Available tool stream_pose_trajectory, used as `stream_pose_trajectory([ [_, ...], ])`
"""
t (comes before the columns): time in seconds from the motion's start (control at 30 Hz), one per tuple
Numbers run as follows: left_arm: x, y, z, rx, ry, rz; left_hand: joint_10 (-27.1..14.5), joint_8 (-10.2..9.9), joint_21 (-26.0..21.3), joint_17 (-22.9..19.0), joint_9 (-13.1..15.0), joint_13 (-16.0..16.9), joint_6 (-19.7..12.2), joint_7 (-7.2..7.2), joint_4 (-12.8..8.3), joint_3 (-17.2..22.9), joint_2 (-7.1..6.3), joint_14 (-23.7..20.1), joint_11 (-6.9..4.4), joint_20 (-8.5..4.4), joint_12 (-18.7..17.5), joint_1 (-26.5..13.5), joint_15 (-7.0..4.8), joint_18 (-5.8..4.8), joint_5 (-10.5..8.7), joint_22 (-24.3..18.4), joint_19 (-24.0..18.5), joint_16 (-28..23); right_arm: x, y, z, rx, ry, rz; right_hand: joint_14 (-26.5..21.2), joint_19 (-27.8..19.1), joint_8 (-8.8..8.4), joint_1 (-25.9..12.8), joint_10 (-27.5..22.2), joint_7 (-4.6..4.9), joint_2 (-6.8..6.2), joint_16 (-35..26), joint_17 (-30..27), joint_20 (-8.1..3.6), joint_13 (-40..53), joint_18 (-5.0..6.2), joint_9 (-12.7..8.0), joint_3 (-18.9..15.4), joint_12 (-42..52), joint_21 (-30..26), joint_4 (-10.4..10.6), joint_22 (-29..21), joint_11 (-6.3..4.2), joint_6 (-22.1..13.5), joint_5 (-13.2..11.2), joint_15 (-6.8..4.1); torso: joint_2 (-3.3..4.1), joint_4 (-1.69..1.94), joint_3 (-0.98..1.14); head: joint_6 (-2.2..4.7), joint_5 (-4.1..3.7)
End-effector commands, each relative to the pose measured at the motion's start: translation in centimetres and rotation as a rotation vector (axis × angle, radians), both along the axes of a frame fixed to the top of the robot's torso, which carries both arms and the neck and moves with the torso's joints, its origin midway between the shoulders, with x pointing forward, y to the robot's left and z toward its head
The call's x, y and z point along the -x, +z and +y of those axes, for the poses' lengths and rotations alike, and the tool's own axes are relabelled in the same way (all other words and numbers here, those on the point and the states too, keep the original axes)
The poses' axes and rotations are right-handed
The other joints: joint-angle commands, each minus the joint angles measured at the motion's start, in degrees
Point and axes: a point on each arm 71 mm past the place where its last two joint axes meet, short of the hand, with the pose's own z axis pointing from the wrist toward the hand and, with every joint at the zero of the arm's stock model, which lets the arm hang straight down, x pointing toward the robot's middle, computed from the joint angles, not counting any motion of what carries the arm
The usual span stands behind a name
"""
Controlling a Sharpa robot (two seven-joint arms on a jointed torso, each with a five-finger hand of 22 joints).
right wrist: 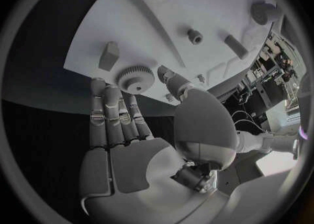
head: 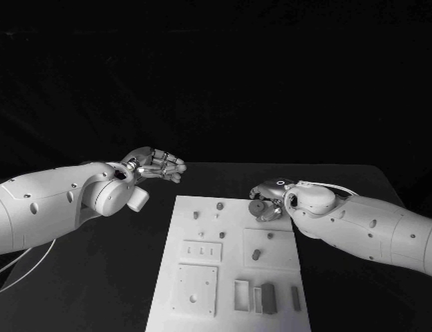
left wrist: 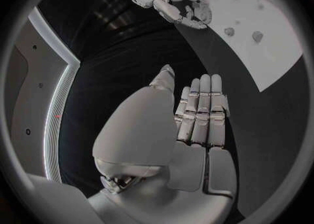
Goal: Assemble the parts on the task board
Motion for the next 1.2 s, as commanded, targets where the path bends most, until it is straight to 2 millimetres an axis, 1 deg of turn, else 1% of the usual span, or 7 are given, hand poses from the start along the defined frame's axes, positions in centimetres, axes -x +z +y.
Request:
stream_pose_trajectory([
  [0.03, 0.0, 0.1, -0.2, 0.005, -0.015, -0.006, -0.4, -0.2, -0.2, 0.1, -0.1, -0.1, -0.4, 1.94, 0.1, 0.4, 0.05, 0.4, 0.19, -0.02, -0.2, -0.5, 0.02, 0.78, 0.03, 0.1, 0.4, -0.2, -0.1, -0.2, 0.0, 0.024, 0.008, 0.004, -0.3, 0.0, 0.45, 0.2, -1.3, -0.09, 0.17, 0.4, -0.2, -0.11, 0.0, 2.72, 0.2, 0.4, 0.5, -0.2, 0.3, 1.2, 1.35, -0.1, -0.2, -0.23, 0.03, 0.01, 0.0, -0.11, 0.15],
  [0.23, 0.0, 0.1, -0.2, 0.004, -0.015, -0.005, -0.4, -0.2, -0.2, 0.1, -0.1, -0.1, -0.4, 1.95, 0.1, 0.4, 0.05, 0.4, 0.19, -0.02, -0.2, -0.5, 0.02, 0.78, 0.03, 0.1, 0.5, -0.3, -0.1, -0.3, -0.1, 0.031, 0.009, 0.001, -0.1, 0.3, 1.12, 1.6, -0.5, 0.12, 0.32, 0.8, -0.3, -0.3, 0.1, 2.72, 0.5, 1.3, 1.1, 0.0, 0.2, 1.2, 1.08, 0.3, -0.1, -0.48, -0.02, -0.04, -0.04, -0.23, 0.16],
  [0.5, 0.1, 0.1, -0.3, 0.005, -0.016, -0.004, -0.4, -0.2, -0.2, 0.2, -0.1, 0.0, -0.4, 1.96, 0.1, 0.5, 0.07, 0.4, 0.19, -0.02, -0.2, -0.5, 0.01, 0.78, 0.03, 0.1, 0.5, -0.3, -0.2, -0.5, 0.0, 0.043, 0.012, 0.002, 0.2, 0.5, 2.32, 3.3, 0.9, 0.45, 0.64, 1.3, -0.6, -0.47, 0.5, 2.72, 1.1, 2.3, 2.2, 0.4, -0.1, 1.3, 0.56, 1.4, -0.1, -1.04, -0.02, -0.07, -0.01, -0.29, 0.27],
  [0.73, 0.0, 0.1, -0.3, 0.004, -0.018, -0.002, -0.4, -0.2, -0.3, 0.2, -0.1, 0.0, -0.4, 1.97, 0.1, 0.5, 0.07, 0.4, 0.19, -0.02, -0.2, -0.5, 0.01, 0.78, 0.03, 0.1, 0.5, -0.3, -0.2, -0.6, 0.3, 0.043, 0.02, -0.005, 0.8, 0.9, 3.9, 4.5, 2.5, 1.38, 1.23, 1.9, -1.0, -0.62, 1.1, 2.72, 1.8, 2.8, 3.4, 1.0, -0.2, 1.3, -0.59, 2.9, -0.3, -2.08, -0.03, -0.04, 0.02, -0.37, 0.26],
  [0.8, 0.0, 0.1, -0.4, 0.004, -0.018, -0.002, -0.4, -0.2, -0.3, 0.2, -0.1, 0.0, -0.4, 1.97, 0.1, 0.5, 0.07, 0.4, 0.19, -0.02, -0.2, -0.5, 0.01, 0.78, 0.03, 0.1, 0.5, -0.4, -0.2, -0.5, 0.4, 0.041, 0.021, -0.011, 1.0, 1.0, 4.58, 4.8, 3.1, 1.85, 1.56, 2.0, -1.2, -0.71, 1.3, 2.72, 2.1, 2.8, 3.9, 1.3, -0.3, 1.3, -1.13, 3.7, -0.3, -2.6, -0.03, -0.06, -0.01, -0.41, 0.26],
  [1.07, 0.0, 0.1, -0.3, 0.004, -0.017, -0.001, -0.4, -0.2, -0.3, 0.2, -0.1, 0.0, -0.5, 1.97, 0.1, 0.5, 0.06, 0.4, 0.2, -0.02, -0.3, -0.5, 0.01, 0.78, 0.03, 0.1, 0.5, -0.4, -0.2, -0.5, 0.7, 0.041, 0.024, -0.03, 2.0, 1.4, 5.78, 4.8, 4.9, 3.56, 2.52, 2.3, -1.9, -1.0, 1.9, 2.72, 2.4, 2.3, 5.2, 1.9, -0.9, 1.2, -2.92, 4.9, -0.3, -4.29, -0.05, -0.06, -0.02, -0.71, 0.44],
  [1.2, 0.0, 0.1, -0.3, 0.003, -0.016, -0.002, -0.4, -0.2, -0.3, 0.3, -0.1, 0.0, -0.5, 1.97, 0.1, 0.5, 0.06, 0.4, 0.2, -0.02, -0.3, -0.5, 0.01, 0.78, 0.03, 0.2, 0.5, -0.4, -0.2, -0.3, 1.0, 0.037, 0.029, -0.048, 2.4, 1.5, 6.6, 4.9, 5.9, 4.38, 3.19, 2.5, -2.1, -1.16, 2.2, 2.72, 2.6, 2.0, 5.8, 2.2, -1.5, 1.2, -3.53, 6.3, -0.3, -4.88, -0.04, -0.03, -0.03, -0.72, 0.45],
])
